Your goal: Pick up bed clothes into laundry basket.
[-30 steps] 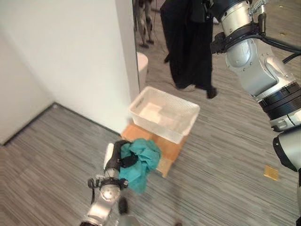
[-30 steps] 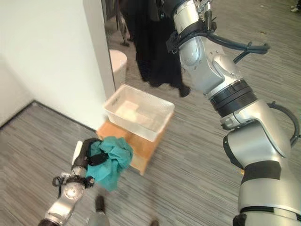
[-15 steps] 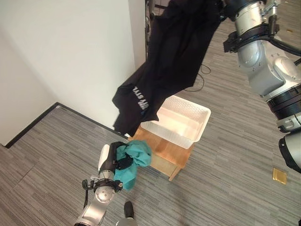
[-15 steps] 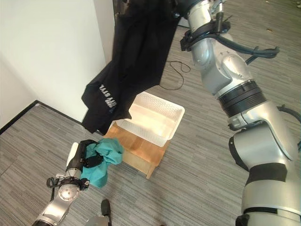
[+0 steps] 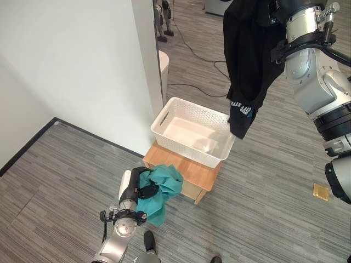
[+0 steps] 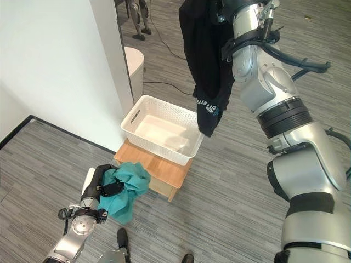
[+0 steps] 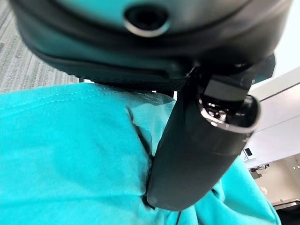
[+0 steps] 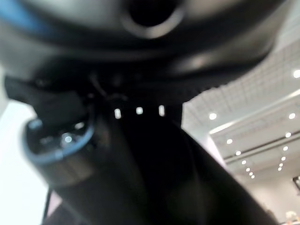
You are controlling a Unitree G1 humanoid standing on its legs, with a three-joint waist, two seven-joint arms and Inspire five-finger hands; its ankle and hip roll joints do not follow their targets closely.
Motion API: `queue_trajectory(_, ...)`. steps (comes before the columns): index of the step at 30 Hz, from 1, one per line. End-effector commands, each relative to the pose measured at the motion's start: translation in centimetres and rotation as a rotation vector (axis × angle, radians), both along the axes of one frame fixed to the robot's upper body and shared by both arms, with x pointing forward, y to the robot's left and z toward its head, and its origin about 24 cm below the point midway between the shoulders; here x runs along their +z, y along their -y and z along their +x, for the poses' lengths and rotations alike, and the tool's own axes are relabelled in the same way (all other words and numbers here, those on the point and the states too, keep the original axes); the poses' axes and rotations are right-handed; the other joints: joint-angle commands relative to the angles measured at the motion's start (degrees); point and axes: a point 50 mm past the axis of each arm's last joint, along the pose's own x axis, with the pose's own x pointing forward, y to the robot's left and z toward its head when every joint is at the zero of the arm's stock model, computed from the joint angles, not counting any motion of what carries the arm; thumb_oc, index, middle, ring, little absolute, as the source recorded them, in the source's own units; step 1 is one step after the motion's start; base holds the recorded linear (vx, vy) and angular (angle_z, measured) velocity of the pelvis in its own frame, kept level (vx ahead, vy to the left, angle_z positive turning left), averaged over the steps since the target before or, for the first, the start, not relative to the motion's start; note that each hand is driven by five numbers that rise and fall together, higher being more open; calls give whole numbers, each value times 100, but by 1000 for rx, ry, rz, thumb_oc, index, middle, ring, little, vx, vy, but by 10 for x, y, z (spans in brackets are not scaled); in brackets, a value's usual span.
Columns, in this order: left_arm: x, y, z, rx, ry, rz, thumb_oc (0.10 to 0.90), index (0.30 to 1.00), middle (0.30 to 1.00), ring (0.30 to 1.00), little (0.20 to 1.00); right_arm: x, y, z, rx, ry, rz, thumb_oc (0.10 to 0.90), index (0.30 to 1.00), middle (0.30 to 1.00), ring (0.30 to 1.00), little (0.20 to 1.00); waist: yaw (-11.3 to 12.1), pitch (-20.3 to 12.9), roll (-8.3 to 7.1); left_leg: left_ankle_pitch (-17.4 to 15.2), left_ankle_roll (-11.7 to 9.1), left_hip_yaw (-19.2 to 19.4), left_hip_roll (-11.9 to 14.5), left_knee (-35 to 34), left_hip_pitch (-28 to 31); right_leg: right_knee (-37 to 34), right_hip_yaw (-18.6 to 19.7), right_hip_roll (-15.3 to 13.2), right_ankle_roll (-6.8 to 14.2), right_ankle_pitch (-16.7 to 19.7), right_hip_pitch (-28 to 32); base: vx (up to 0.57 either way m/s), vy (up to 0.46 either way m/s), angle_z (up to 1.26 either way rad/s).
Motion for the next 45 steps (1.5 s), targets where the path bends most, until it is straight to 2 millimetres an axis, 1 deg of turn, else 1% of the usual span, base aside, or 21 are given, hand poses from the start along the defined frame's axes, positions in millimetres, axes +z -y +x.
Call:
queue_trajectory(1,47,21,30,-120,257,-32,400,300,300,300,300,85,6,-39,-52,330,7,400,300,300,300,300,402,-205,-349,-670,-475,-245,342,4,224,22,-330,-233,302,-419,203,-4,-6,7)
queue_trajectory(7,45,19,29,-118,251,-27,400,300,300,300,300,90,16,-41,-83,335,24,400,300,300,300,300,469,-147,-375,-666,-480,-275,326,4,148,22,-392,-271,348,-389,188,-4,10,12)
queue_trajectory(11,45,17,30,-107,250,-28,400,300,300,300,300,84,19,-37,-89,306,27,400,300,300,300,300,486,-10,-388,-645,-470,-259,309,4,18,22,-411,-313,393,-325,48,-38,21,6)
queue_trajectory(15,47,16,32,-96,260,-35,400,300,300,300,300,66,11,-28,-57,254,8,400,300,300,300,300,503,125,-385,-614,-467,-225,329,4,-102,22,-391,-339,405,-287,-76,-43,20,-5)
queue_trajectory(19,52,20,36,-104,280,-41,400,300,300,300,300,32,10,-9,-115,134,-57,400,300,300,300,300,545,346,-385,-593,-461,-242,337,4,-265,22,-401,-368,421,-242,-211,-65,4,-3)
queue_trajectory(20,52,20,36,-105,280,-40,400,300,300,300,300,32,10,-9,-116,134,-57,400,300,300,300,300,547,342,-388,-592,-461,-242,336,4,-269,22,-400,-369,421,-240,-215,-40,0,-2)
queue_trajectory(21,54,20,36,-105,285,-37,400,300,300,300,300,28,11,-7,-130,115,-72,400,300,300,300,300,559,378,-388,-585,-461,-249,332,4,-295,22,-403,-374,425,-233,-235,-58,0,-1)
queue_trajectory(22,56,21,39,-104,295,-28,400,300,300,300,300,18,11,-3,-142,84,-93,400,300,300,300,300,564,463,-383,-577,-462,-254,337,4,-335,22,-399,-387,436,-216,-277,-58,0,0)
queue_trajectory(25,58,21,42,-97,304,-28,400,300,300,300,300,9,8,0,-131,65,-92,400,300,300,300,300,571,507,-372,-564,-461,-262,341,4,-383,22,-401,-399,448,-199,-318,-49,3,2)
queue_trajectory(26,60,22,44,-95,313,-27,400,300,300,300,300,0,4,3,-116,39,-92,558,538,538,538,538,578,559,-376,-564,-452,-264,340,4,-418,22,-392,-411,454,-175,-362,-41,2,2)
queue_trajectory(27,60,22,44,-95,313,-26,400,300,300,300,300,0,4,3,-117,39,-91,800,900,900,900,900,580,555,-381,-564,-451,-262,339,4,-421,22,-390,-412,454,-173,-365,-44,-7,0)
queue_trajectory(28,60,22,44,-94,313,-25,400,300,300,300,300,-6,2,5,-121,21,-109,800,900,900,900,900,602,594,-393,-560,-450,-260,340,4,-440,22,-397,-413,457,-157,-397,0,0,0)
queue_trajectory(31,61,23,44,-101,313,-23,400,300,300,300,300,-9,4,8,-141,3,-114,800,900,900,900,900,657,637,-404,-542,-466,-271,358,4,-484,22,-421,-404,456,-149,-425,-9,-9,1)
queue_trajectory(36,59,20,44,-97,302,-16,400,300,300,300,300,-5,9,7,-153,22,-81,800,900,900,900,900,668,674,-399,-539,-477,-232,376,4,-484,22,-405,-401,469,-132,-452,-14,-12,3)
queue_trajectory(37,58,17,44,-79,302,-13,400,300,300,300,300,0,13,1,-133,69,-33,800,900,900,900,900,616,649,-369,-598,-483,-204,382,4,-412,22,-386,-419,486,-156,-422,0,0,0)
queue_trajectory(38,58,17,45,-80,303,-12,400,300,300,300,300,0,14,0,-133,70,-32,800,900,900,900,900,624,652,-373,-568,-470,-201,379,4,-427,22,-382,-421,479,-128,-438,40,32,-1)
queue_trajectory(39,59,13,46,-55,308,-1,400,300,300,300,300,5,17,-7,-108,118,6,800,900,900,900,900,540,614,-346,-635,-469,-188,363,4,-338,22,-345,-432,486,-154,-397,0,0,0)
queue_trajectory(40,59,13,46,-57,308,1,400,300,300,300,300,5,18,-8,-110,118,8,800,900,900,900,900,554,609,-357,-600,-453,-185,358,4,-363,22,-339,-436,478,-121,-425,26,37,0)
queue_trajectory(42,61,8,47,-23,319,9,400,300,300,300,300,7,27,-18,-80,171,52,800,900,900,900,900,429,537,-325,-689,-439,-158,335,4,-248,22,-320,-457,491,-137,-369,38,19,-5)
queue_trajectory(43,64,4,48,5,336,20,400,300,300,300,300,-3,40,-27,-68,196,96,800,900,900,900,900,297,446,-285,-714,-391,-128,293,4,-172,22,-299,-479,484,-96,-355,91,30,-14)
queue_trajectory(45,67,-1,48,34,356,32,400,300,300,300,300,-20,54,-35,-55,197,165,800,900,900,900,900,153,347,-242,-772,-358,-113,260,4,-83,22,-278,-509,486,-91,-306,83,28,-27)
